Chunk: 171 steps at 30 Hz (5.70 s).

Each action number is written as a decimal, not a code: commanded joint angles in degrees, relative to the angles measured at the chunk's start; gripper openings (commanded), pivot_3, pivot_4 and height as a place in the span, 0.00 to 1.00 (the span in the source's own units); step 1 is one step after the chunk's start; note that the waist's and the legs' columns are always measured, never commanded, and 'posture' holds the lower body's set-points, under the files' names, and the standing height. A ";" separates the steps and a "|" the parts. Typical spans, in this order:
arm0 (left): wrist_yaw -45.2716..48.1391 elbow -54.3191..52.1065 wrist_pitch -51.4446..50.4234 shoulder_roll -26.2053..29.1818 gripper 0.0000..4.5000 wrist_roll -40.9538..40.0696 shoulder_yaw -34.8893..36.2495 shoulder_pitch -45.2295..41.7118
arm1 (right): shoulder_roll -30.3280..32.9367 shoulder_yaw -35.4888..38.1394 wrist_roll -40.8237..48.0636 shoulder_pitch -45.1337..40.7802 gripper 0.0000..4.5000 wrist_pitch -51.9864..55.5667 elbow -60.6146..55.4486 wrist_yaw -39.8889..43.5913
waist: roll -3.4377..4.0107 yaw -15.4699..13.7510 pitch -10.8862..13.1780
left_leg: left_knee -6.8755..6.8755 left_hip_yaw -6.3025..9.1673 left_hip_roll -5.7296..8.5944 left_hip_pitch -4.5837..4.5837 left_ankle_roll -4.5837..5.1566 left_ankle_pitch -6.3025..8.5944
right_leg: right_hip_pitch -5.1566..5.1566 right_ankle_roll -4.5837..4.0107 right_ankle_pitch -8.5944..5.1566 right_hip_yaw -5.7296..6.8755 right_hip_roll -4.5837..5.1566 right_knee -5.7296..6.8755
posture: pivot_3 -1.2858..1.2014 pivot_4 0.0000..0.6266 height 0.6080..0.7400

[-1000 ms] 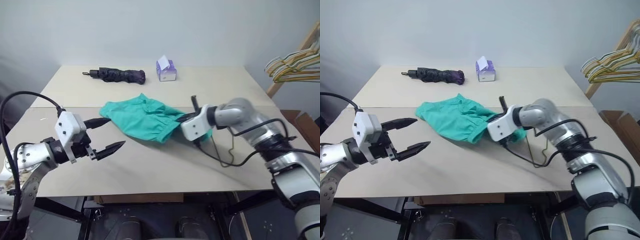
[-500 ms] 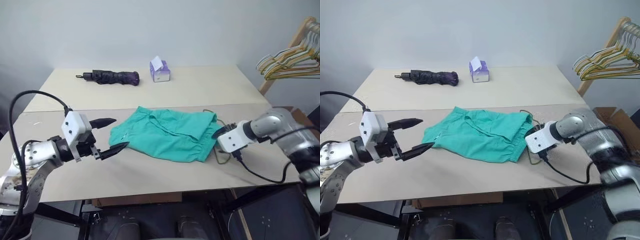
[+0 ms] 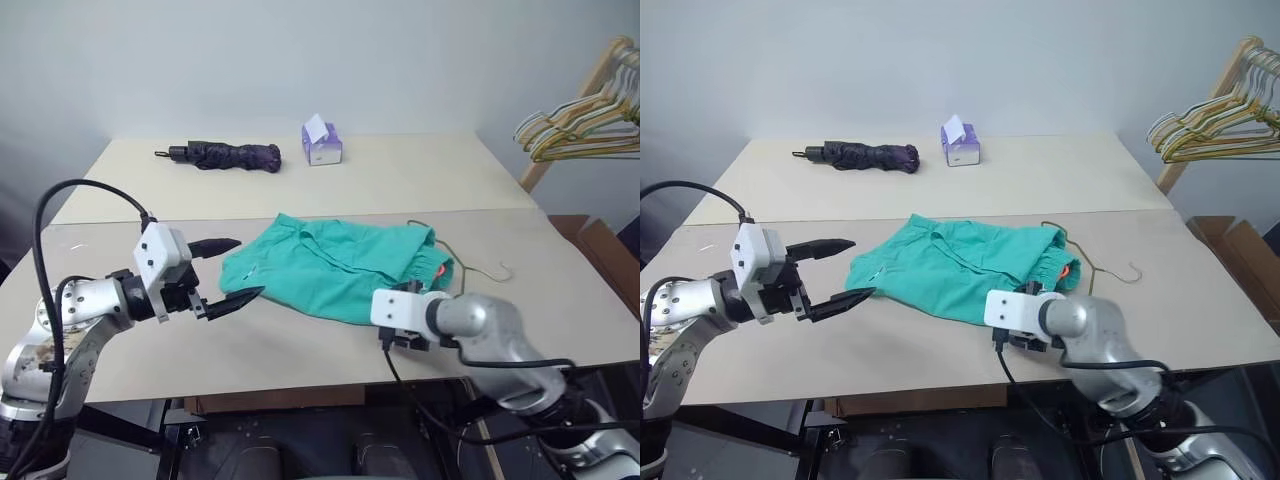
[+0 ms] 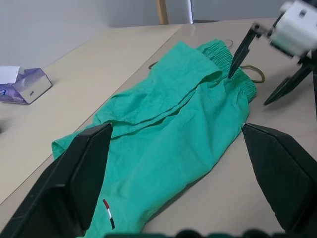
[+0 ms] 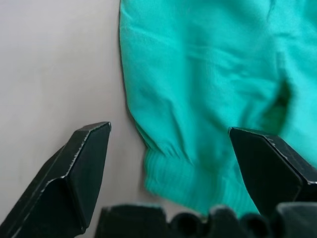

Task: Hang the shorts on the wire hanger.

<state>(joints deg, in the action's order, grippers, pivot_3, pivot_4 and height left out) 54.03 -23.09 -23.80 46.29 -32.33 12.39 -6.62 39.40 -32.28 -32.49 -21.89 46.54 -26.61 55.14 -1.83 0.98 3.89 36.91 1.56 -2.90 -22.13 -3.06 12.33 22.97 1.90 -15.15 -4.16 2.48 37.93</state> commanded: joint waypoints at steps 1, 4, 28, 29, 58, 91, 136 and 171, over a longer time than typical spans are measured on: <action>0.54 0.06 1.38 0.39 1.00 0.34 0.38 -1.39 | 0.09 -3.13 -6.37 -1.21 0.89 2.04 3.82 -2.08 | -0.17 -0.06 -0.11 | 0.00 0.01 0.00 -0.02 0.00 0.00 | 0.01 0.00 0.00 0.02 0.00 0.01 | 0.52 0.02 1.00; 0.66 0.03 1.58 0.17 1.00 0.88 0.45 -1.14 | -0.17 -5.11 -9.28 -1.38 0.71 0.86 7.28 -3.20 | -0.41 0.02 -0.34 | 0.00 0.02 -0.01 0.05 0.00 0.00 | -0.05 0.07 -0.04 0.02 -0.01 0.00 | 0.52 0.02 1.00; -7.05 33.04 34.17 0.46 1.00 45.15 -25.58 -13.36 | 3.52 4.56 -7.33 -2.33 0.00 -14.90 8.56 -2.50 | -0.54 -0.19 -0.46 | -0.04 0.04 -0.02 0.21 0.05 0.03 | -0.37 0.35 -0.21 0.12 -0.01 -0.26 | 0.51 0.02 1.00; -7.77 35.78 34.88 -0.91 1.00 46.34 -26.66 -15.13 | 3.43 4.86 -7.25 -2.21 0.00 -15.10 8.28 -2.42 | -0.53 -0.17 -0.46 | -0.04 0.04 -0.01 0.17 0.05 0.04 | -0.36 0.27 -0.16 0.12 0.00 -0.27 | 0.51 0.01 1.00; 23.80 25.67 40.85 17.35 0.00 17.59 -20.89 -13.25 | 19.83 23.46 37.53 -3.01 0.00 -49.39 10.07 22.12 | 0.16 3.96 -0.96 | -0.06 0.00 -0.06 0.19 0.23 0.14 | -0.38 0.23 -0.14 0.04 0.04 -0.23 | 0.50 0.03 1.00; -53.06 83.87 55.26 -4.78 0.00 54.31 -24.80 -70.40 | -4.50 0.42 -3.24 -65.40 0.00 -78.42 100.42 -62.04 | 0.31 -0.14 -0.91 | -0.25 -0.24 0.27 -1.42 -0.07 -0.07 | 1.80 0.00 -0.18 -0.46 0.16 0.41 | 0.52 0.00 1.00; 27.76 9.45 35.04 24.10 0.72 4.72 6.73 23.91 | 23.98 10.21 34.28 9.44 0.89 -82.10 26.78 -6.65 | -0.02 3.90 -0.61 | -0.22 -1.44 -0.06 1.64 1.37 0.62 | -0.89 0.26 -0.86 -1.45 0.02 0.10 | 0.52 0.08 1.00; 12.14 1.70 0.02 5.71 0.86 -11.77 -1.75 -7.65 | 3.47 17.87 42.20 -11.40 0.66 11.30 42.62 -20.16 | -0.40 3.54 -0.51 | -0.03 -1.40 0.01 1.14 1.35 0.62 | -0.65 0.75 -0.57 -1.45 -0.02 -0.08 | 0.50 0.04 1.00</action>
<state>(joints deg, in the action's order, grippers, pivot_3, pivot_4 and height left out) 65.96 -20.85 -23.96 52.16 -44.40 10.07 -13.13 42.75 -13.65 12.33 -33.06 56.99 13.77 36.55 -2.23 4.52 3.38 36.88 0.17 -2.89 -21.00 -1.71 12.95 22.32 2.65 -15.72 -5.62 2.46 37.82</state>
